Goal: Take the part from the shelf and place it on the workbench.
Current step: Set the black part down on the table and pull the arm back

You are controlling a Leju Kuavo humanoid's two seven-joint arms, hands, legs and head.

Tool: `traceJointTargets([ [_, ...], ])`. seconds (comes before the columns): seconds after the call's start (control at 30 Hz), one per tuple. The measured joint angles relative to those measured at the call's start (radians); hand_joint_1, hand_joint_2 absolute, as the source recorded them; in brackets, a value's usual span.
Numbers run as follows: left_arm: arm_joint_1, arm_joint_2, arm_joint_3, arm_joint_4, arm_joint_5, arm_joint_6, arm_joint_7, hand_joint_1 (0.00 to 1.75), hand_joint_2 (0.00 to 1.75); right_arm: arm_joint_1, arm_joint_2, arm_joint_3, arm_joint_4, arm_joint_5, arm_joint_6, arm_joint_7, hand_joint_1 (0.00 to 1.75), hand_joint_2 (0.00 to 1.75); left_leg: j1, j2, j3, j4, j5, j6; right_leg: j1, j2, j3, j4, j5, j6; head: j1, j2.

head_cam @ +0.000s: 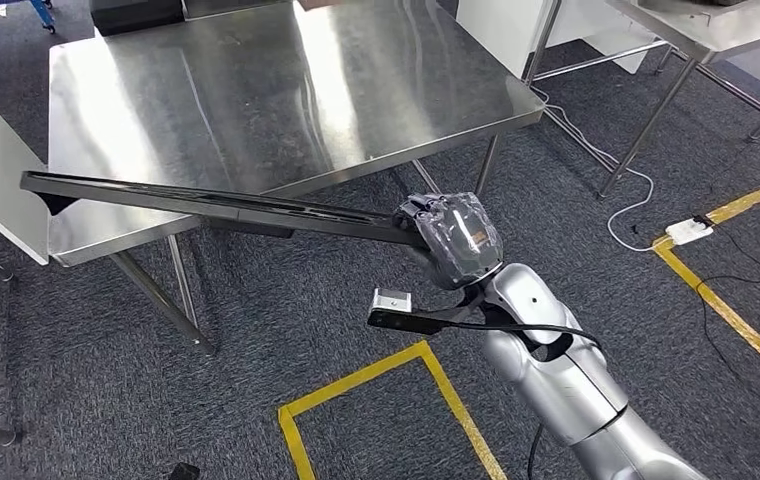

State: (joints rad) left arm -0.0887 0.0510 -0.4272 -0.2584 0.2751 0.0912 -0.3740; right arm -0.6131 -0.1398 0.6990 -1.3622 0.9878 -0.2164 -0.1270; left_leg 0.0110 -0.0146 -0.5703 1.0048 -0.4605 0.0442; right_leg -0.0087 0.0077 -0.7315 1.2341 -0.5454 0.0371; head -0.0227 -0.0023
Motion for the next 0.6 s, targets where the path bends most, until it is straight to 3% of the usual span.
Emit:
traceJointTargets([
  [0.07,0.0,-0.001,-0.001,0.0,0.0,0.0,0.0,0.0,1.75,0.0,0.0,0.0,0.003,0.0,0.0,0.0,1.66,1.75,-0.004,-0.004,0.025,0.001,-0.02,-0.004,0.005,-0.003,0.034,-0.136,0.088,0.008,0.001,0.0],
  [0.13,0.0,-0.002,-0.002,0.0,0.0,0.0,0.001,0.0,1.75,-0.002,0.002,0.0,0.004,-0.001,0.0,0.0,1.66,1.75,-0.008,-0.005,0.039,0.0,-0.039,-0.012,0.013,-0.006,0.063,-0.222,0.151,-0.005,0.002,0.0],
  [0.17,0.0,-0.002,-0.002,0.001,0.0,0.0,0.001,0.0,1.75,-0.003,0.003,0.0,0.005,-0.001,0.0,0.0,1.66,1.75,-0.01,-0.005,0.044,0.001,-0.045,-0.017,0.014,-0.007,0.07,-0.233,0.161,-0.017,0.002,0.0],
  [0.23,0.0,0.0,-0.003,0.001,0.0,0.001,0.001,0.0,1.75,-0.004,0.005,-0.001,0.006,-0.001,0.0,0.0,1.66,1.75,-0.009,-0.004,0.048,0.005,-0.053,-0.024,0.011,-0.004,0.086,-0.237,0.159,-0.037,0.001,0.0],
  [0.3,-0.001,0.0,-0.004,0.001,0.0,0.003,0.001,0.0,1.75,-0.006,0.007,-0.002,0.006,0.0,0.0,0.0,1.66,1.75,-0.007,0.0,0.022,0.061,-0.062,-0.032,0.006,-0.003,0.103,-0.241,0.151,-0.051,0.0,0.0],
  [0.4,0.0,0.0,-0.005,0.001,0.002,0.005,0.0,0.0,1.75,-0.005,0.012,-0.002,0.007,-0.001,-0.001,0.0,1.66,1.75,-0.003,0.007,-0.094,0.235,-0.119,-0.045,0.007,-0.001,0.123,-0.242,0.133,-0.063,-0.001,0.0],
  [0.43,0.001,0.0,-0.005,0.001,0.003,0.006,0.001,0.0,1.75,-0.002,0.013,-0.002,0.008,-0.002,-0.001,0.0,1.66,1.75,-0.002,0.007,-0.128,0.268,-0.136,-0.047,0.008,0.001,0.131,-0.242,0.125,-0.064,-0.001,0.0],
  [0.47,0.003,0.0,-0.005,0.001,0.004,0.006,0.001,0.0,1.75,0.002,0.013,-0.002,0.01,-0.002,-0.001,0.0,1.66,1.75,-0.001,0.008,-0.147,0.27,-0.136,-0.048,0.01,0.002,0.141,-0.242,0.117,-0.064,-0.001,0.0],
  [0.5,0.004,0.0,-0.005,0.001,0.005,0.006,0.001,0.0,1.75,0.006,0.014,-0.003,0.012,-0.003,0.0,0.0,1.66,1.75,-0.001,0.008,-0.148,0.238,-0.109,-0.045,0.011,0.003,0.154,-0.242,0.108,-0.063,-0.001,0.0],
  [0.57,0.004,0.001,-0.005,0.002,0.008,0.006,0.002,0.0,1.75,0.009,0.018,-0.005,0.015,-0.006,0.0,0.0,1.66,1.75,-0.005,0.009,-0.116,0.109,-0.005,-0.029,0.013,0.005,0.178,-0.243,0.09,-0.061,-0.001,0.0],
  [0.6,0.004,0.002,-0.005,0.003,0.009,0.007,0.002,0.0,1.75,0.01,0.021,-0.007,0.017,-0.008,0.0,-0.001,1.66,1.75,-0.01,0.009,-0.099,0.054,0.032,-0.019,0.015,0.006,0.187,-0.245,0.082,-0.058,0.0,0.0],
])
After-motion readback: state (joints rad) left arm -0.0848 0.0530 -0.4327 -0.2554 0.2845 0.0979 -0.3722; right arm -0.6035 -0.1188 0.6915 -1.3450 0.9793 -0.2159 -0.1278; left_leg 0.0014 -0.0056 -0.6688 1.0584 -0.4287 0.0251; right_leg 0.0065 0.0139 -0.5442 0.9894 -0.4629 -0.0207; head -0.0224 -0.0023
